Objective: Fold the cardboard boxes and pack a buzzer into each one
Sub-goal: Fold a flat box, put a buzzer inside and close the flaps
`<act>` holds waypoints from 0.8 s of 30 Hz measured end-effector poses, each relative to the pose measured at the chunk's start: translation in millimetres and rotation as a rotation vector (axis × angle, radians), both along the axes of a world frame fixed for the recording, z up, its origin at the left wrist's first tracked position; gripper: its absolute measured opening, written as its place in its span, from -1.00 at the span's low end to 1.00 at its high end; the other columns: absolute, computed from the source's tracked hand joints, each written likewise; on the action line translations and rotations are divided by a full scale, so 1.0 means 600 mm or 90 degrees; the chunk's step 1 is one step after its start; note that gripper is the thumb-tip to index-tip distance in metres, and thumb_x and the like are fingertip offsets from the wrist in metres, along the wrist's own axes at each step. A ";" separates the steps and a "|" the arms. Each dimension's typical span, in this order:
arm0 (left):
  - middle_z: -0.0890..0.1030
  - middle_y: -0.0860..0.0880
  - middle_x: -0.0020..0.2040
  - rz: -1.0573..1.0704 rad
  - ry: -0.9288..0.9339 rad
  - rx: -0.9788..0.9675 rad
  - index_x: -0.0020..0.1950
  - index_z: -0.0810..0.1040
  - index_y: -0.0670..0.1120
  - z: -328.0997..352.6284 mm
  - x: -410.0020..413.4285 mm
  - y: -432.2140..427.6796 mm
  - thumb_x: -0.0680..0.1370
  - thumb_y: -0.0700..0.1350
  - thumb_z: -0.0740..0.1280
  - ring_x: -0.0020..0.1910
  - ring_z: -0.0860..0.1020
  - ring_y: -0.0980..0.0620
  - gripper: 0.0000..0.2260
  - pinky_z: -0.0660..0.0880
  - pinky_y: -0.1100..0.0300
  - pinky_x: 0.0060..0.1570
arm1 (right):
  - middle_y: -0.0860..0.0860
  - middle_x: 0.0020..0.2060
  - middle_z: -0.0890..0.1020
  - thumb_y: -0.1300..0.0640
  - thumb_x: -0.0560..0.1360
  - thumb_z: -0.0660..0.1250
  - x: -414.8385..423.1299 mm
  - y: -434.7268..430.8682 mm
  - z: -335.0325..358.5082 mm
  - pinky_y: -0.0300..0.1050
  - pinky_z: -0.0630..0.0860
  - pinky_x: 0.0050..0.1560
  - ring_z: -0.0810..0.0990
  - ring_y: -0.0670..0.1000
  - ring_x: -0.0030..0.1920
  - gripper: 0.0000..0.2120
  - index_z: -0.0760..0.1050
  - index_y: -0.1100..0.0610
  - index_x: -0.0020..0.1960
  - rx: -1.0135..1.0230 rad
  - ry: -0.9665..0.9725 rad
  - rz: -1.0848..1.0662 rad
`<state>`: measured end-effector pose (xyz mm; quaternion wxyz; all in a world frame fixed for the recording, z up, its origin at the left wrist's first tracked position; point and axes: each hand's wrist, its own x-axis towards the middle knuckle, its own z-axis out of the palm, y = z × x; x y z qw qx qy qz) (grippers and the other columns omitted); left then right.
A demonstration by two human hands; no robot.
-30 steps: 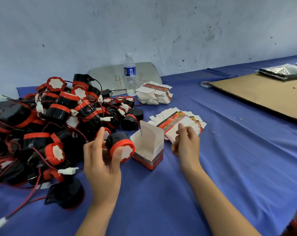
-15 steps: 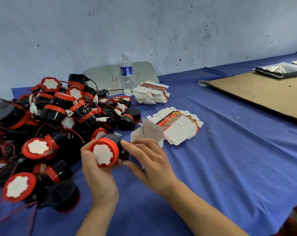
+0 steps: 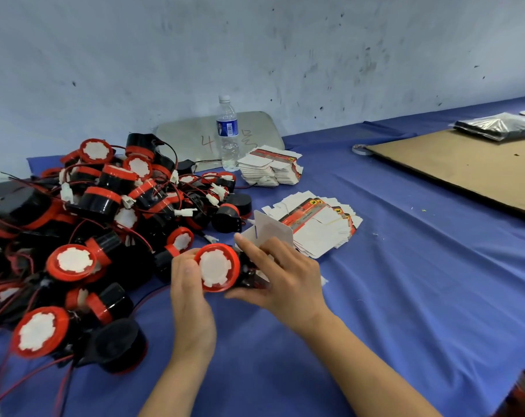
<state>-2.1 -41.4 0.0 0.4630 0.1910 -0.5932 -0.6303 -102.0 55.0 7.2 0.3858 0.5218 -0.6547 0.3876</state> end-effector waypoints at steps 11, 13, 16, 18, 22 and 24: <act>0.41 0.24 0.35 -0.113 -0.135 -0.036 0.37 0.35 0.14 -0.038 -0.021 -0.001 0.56 0.13 0.30 0.40 0.34 0.23 -0.60 0.31 0.25 0.33 | -0.12 -0.10 0.64 -0.45 0.35 0.12 -0.027 0.019 0.019 -0.10 0.46 -0.28 0.56 -0.01 -0.11 -0.31 0.48 -0.05 0.29 0.170 -0.275 -0.140; 0.31 0.21 0.44 -0.109 -0.197 -0.102 0.44 0.22 0.20 -0.045 -0.020 -0.004 0.55 -0.01 0.32 0.44 0.29 0.18 -0.50 0.29 0.08 0.43 | -0.10 -0.02 0.63 -0.43 0.37 0.17 -0.038 0.021 0.011 -0.10 0.46 -0.14 0.55 -0.04 -0.05 -0.35 0.42 -0.06 0.30 0.189 -0.381 -0.044; 0.26 0.27 0.48 -0.123 -0.226 -0.155 0.44 0.11 0.32 -0.043 -0.016 -0.005 0.50 0.01 0.40 0.45 0.27 0.23 -0.35 0.35 0.03 0.40 | -0.18 -0.08 0.59 -0.24 0.40 0.37 -0.051 0.024 0.011 -0.28 0.37 -0.12 0.50 -0.18 -0.10 -0.67 0.42 -0.15 0.09 0.139 -0.504 0.143; 0.31 0.39 0.41 -0.162 -0.226 -0.157 0.50 0.10 0.28 -0.040 -0.015 -0.006 0.39 0.12 0.52 0.39 0.31 0.34 -0.18 0.42 0.11 0.34 | -0.32 -0.16 0.56 -0.21 0.41 0.34 -0.055 0.026 0.011 -0.39 0.35 -0.14 0.48 -0.24 -0.14 -0.77 0.38 -0.21 0.01 0.136 -0.523 0.212; 0.50 0.41 0.21 -0.209 -0.256 -0.178 0.48 0.12 0.34 -0.034 -0.016 -0.003 0.21 0.07 0.58 0.21 0.49 0.32 -0.04 0.52 0.21 0.16 | -0.29 -0.14 0.55 -0.21 0.42 0.33 -0.063 0.026 0.008 -0.31 0.35 -0.07 0.48 -0.21 -0.10 -0.75 0.43 -0.20 0.05 0.149 -0.508 0.219; 0.54 0.36 0.19 -0.163 -0.268 -0.187 0.41 0.07 0.46 -0.031 -0.018 0.002 0.19 0.11 0.63 0.17 0.51 0.32 0.00 0.49 0.38 0.06 | -0.10 0.00 0.54 -0.15 0.41 0.37 -0.070 0.027 0.002 -0.20 0.38 0.04 0.50 -0.08 0.04 -0.65 0.55 -0.02 0.13 0.165 -0.453 0.176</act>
